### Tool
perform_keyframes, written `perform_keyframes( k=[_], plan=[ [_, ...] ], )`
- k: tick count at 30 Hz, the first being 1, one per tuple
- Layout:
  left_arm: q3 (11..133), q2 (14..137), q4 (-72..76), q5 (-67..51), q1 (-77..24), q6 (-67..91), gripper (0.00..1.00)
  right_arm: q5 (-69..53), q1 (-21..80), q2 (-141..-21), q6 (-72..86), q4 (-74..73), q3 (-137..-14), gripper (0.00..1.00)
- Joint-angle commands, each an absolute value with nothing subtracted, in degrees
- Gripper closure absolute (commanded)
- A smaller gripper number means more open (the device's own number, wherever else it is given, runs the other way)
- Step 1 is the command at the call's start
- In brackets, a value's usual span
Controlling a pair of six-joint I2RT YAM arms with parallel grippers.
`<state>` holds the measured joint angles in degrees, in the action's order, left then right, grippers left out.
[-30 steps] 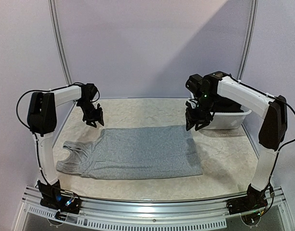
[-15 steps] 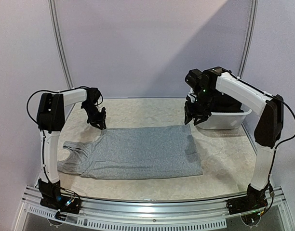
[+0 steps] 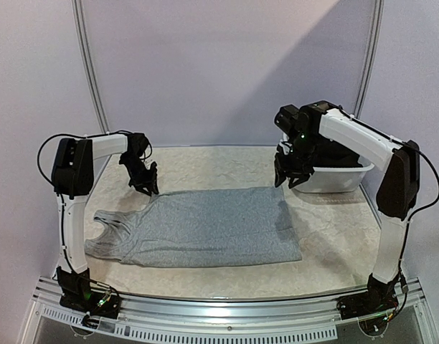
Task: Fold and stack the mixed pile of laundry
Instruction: Pick up the 1/3-folded tank top from the center of the board.
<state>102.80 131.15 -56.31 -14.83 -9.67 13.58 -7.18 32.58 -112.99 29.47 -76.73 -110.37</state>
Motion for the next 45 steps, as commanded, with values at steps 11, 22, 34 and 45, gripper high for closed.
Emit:
perform_keyframes(
  k=[11, 22, 34, 45],
  plan=[
    [100.32, 129.79, -52.78, -16.55, -9.52, 15.75, 1.0, -5.94, 28.31, -120.98, 32.89, -72.41, -114.8, 0.59],
    [100.38, 128.52, -53.32, -16.51, -10.25, 17.44, 1.0, -3.73, 27.49, -138.12, 32.78, -70.51, -131.99, 0.61],
    [98.44, 126.84, -53.98, -14.95, -10.32, 18.24, 1.0, 10.32, 27.55, -145.3, 34.89, -66.45, -135.18, 0.61],
    [97.25, 125.6, -55.18, -13.6, -10.23, 17.41, 1.0, 10.98, 27.59, -150.17, 34.98, -62.95, -137.18, 0.61]
  ],
)
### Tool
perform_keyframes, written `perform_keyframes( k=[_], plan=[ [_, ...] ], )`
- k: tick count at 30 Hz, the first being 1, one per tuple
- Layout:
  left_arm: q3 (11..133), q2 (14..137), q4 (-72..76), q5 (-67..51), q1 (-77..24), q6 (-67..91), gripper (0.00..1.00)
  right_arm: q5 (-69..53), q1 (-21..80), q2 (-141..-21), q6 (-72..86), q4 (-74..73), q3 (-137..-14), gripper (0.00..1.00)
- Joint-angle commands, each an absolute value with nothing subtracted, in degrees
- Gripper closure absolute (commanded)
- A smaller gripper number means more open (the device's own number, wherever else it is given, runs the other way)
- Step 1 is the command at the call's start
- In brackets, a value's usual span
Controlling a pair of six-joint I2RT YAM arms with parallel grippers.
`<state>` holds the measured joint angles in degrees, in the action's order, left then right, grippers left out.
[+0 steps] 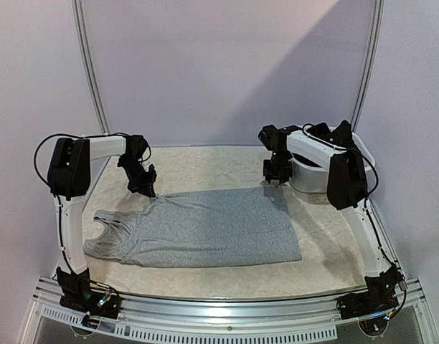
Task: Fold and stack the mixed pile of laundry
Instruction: Pick up the 1/3-folded tank top from the center of the board.
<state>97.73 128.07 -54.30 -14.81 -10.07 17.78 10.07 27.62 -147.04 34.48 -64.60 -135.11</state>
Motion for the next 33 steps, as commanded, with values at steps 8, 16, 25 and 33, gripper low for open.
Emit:
perform_keyframes(
  k=[8, 16, 25, 33],
  plan=[
    [97.22, 125.51, -56.33, -10.79, -9.67, 18.24, 1.0, 11.22, 28.03, -151.61, 33.83, -64.49, -136.87, 0.62],
    [94.89, 124.47, -55.48, -9.32, -8.87, 19.88, 1.0, 11.84, 28.71, -149.67, 31.79, -64.09, -132.99, 0.63],
    [92.99, 124.24, -53.27, -11.7, -8.87, 21.63, 1.0, 10.68, 28.86, -149.32, 30.42, -62.49, -130.8, 0.81],
    [91.56, 123.83, -51.72, -12.95, -8.91, 23.07, 1.0, 8.61, 29.02, -150.4, 29.47, -60.09, -129.92, 1.0]
  ],
)
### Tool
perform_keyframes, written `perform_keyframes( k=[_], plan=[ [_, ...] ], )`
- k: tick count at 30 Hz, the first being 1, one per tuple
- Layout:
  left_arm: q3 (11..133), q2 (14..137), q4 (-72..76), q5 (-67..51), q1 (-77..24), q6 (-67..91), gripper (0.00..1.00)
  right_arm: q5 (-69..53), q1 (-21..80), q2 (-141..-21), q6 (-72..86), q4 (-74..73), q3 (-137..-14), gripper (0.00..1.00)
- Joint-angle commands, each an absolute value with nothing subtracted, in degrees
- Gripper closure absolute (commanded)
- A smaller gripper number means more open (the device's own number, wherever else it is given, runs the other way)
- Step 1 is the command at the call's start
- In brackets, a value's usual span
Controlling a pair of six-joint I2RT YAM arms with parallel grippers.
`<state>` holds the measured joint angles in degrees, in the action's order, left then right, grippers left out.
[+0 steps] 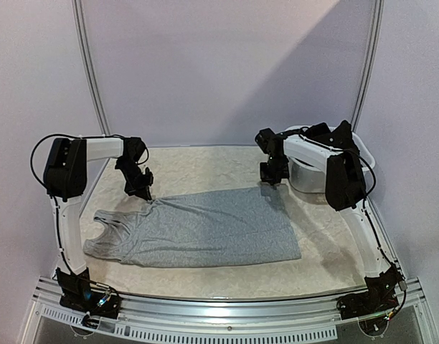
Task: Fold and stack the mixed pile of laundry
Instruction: Pick up the 1/3-folded tank top from the center of the board.
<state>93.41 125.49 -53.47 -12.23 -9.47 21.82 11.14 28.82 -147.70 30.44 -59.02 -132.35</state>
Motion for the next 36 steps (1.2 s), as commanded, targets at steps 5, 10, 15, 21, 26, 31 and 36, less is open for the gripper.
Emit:
perform_keyframes(
  k=[5, 10, 15, 21, 26, 31, 36],
  plan=[
    [90.03, 122.9, -49.57, -13.53, -9.03, 24.12, 1.0, 7.48, 29.17, -150.35, 28.19, -59.14, -129.91, 1.0],
    [90.94, 122.61, -48.91, -14.14, -9.62, 24.36, 1.0, 6.47, 29.18, -148.17, 26.76, -56.9, -129.99, 1.0],
    [92.72, 122.65, -49.27, -14.04, -10.0, 24.63, 1.0, 5.6, 29.1, -146.16, 25.91, -55.88, -130.21, 1.0],
    [93.74, 122.27, -49.38, -13.93, -10.09, 24.97, 1.0, 5.35, 29.13, -144.18, 25.37, -55.0, -130.43, 1.0],
    [93.95, 121.92, -49.41, -13.85, -10.11, 24.97, 1.0, 5.02, 29.02, -144.26, 24.97, -56.47, -133.53, 1.0],
    [94.19, 121.5, -49.5, -13.81, -10.18, 24.75, 1.0, 4.65, 29.08, -143.86, 24.9, -56.98, -133.89, 1.0],
    [94.57, 121.21, -49.89, -13.86, -10.14, 24.3, 1.0, 4.13, 29.09, -142.97, 24.79, -57.1, -133.86, 1.0]
  ],
)
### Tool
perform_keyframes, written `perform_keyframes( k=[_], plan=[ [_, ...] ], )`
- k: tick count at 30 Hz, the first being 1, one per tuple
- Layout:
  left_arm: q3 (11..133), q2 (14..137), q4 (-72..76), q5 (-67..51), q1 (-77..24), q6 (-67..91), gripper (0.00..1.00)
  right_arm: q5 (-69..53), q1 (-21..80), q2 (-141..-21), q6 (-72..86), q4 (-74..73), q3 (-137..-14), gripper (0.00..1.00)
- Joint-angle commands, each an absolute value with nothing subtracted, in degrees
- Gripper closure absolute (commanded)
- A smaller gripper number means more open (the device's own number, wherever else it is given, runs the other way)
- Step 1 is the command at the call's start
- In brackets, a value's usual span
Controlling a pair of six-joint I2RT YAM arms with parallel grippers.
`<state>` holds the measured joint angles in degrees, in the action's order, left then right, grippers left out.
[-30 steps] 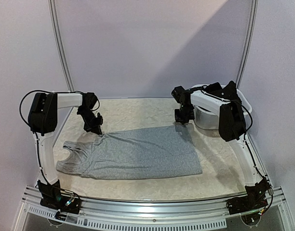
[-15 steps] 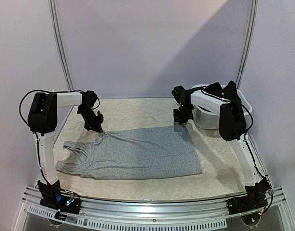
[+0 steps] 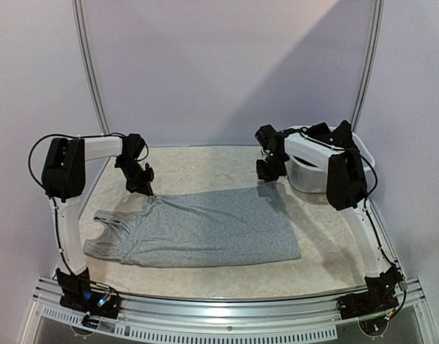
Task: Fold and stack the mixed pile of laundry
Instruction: Pick up the 1/3-folded tank top from the center of the board.
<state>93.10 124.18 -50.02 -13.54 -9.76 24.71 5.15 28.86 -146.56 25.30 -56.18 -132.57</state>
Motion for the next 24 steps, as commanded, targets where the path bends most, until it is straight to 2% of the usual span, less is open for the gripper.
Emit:
perform_keyframes(
  k=[1, 24],
  plan=[
    [94.57, 121.05, -49.94, -13.94, -10.12, 24.27, 1.0, 4.11, 29.03, -142.86, 24.65, -57.13, -133.86, 1.0],
    [89.37, 116.01, -48.08, -14.09, -10.31, 22.83, 1.0, 3.26, 29.07, -134.7, 24.98, -55.66, -125.89, 1.0]
  ],
)
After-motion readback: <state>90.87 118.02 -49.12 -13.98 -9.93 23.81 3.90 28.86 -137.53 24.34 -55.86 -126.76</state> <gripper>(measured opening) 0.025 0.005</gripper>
